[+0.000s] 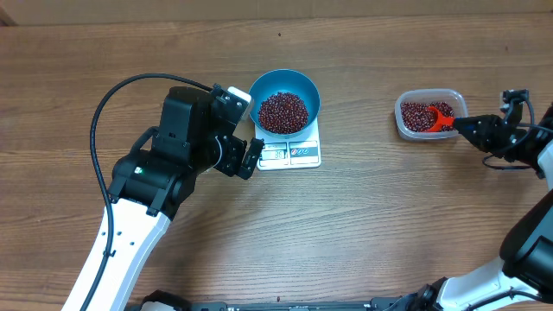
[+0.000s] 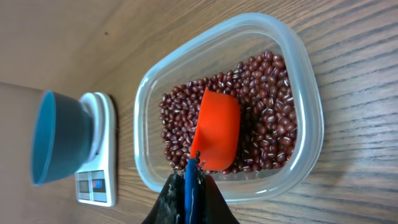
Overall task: Scoop item into bowl and weigh 150g on scale
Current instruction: 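Dig the red scoop into the beans in the tub with the right gripper, then lift the bean-filled scoop out of the tub with the right gripper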
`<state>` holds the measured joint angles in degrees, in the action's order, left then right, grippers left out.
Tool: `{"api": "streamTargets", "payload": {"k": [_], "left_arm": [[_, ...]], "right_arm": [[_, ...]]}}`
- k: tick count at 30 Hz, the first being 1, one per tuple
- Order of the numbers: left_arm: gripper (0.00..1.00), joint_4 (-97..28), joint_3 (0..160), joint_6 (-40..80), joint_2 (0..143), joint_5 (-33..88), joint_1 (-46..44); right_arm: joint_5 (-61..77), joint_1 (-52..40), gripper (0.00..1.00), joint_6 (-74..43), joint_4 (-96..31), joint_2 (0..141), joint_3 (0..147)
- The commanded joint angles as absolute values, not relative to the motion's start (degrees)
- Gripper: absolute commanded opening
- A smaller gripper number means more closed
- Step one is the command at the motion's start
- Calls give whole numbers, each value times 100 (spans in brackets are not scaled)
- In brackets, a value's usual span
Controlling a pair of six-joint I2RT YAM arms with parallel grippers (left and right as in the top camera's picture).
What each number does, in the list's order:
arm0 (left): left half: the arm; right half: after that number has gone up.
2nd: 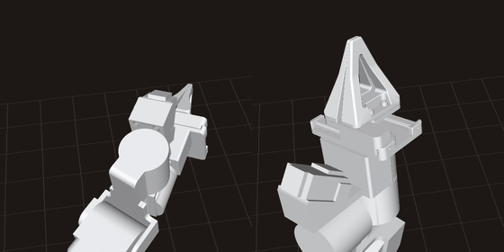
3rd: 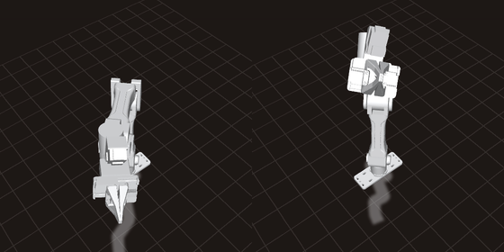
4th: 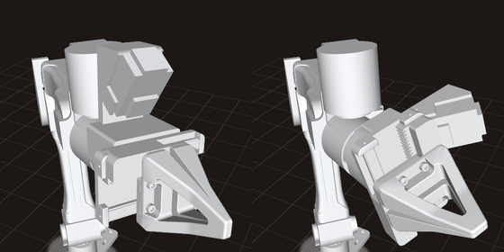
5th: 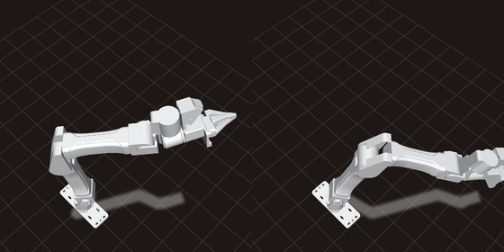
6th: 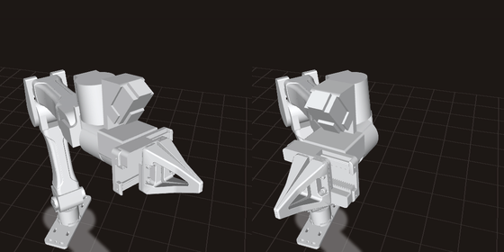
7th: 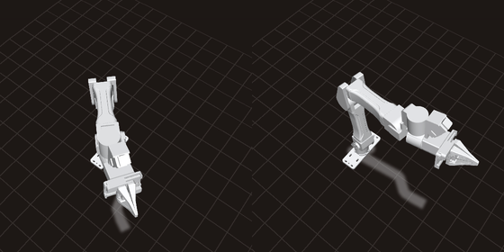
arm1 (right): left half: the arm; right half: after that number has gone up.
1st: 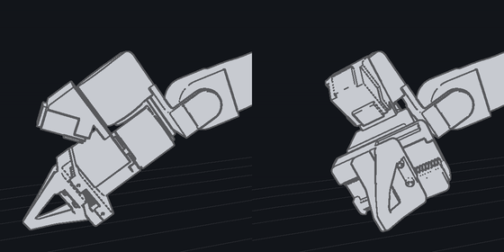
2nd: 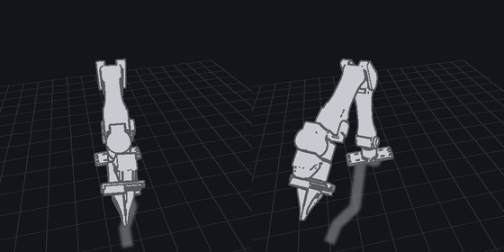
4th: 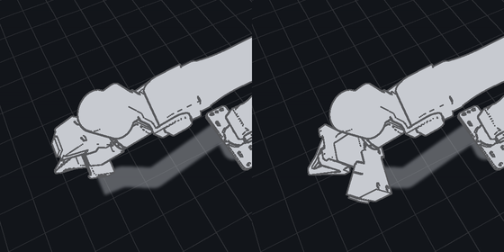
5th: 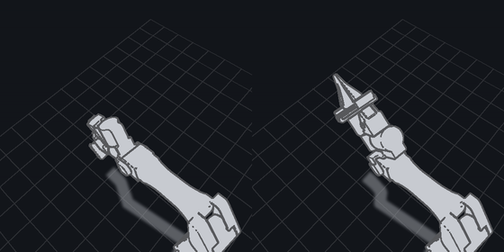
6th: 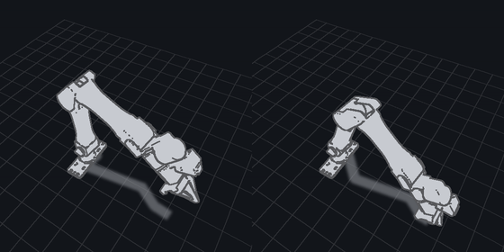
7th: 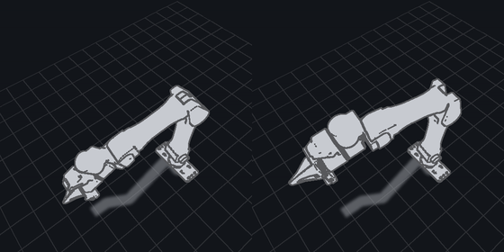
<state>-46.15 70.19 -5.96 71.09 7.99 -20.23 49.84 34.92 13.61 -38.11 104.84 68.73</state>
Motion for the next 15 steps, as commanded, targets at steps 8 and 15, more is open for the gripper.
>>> {"api": "streamTargets", "payload": {"k": [8,15], "left_arm": [[100,-4615,7028,-558,7017,884,-2038],[100,-4613,7028,-558,7017,884,-2038]], "right_arm": [[6189,3907,4,1326,-3754,10696,6853],[6681,4097,4,1326,-3756,10696,6853]]}}
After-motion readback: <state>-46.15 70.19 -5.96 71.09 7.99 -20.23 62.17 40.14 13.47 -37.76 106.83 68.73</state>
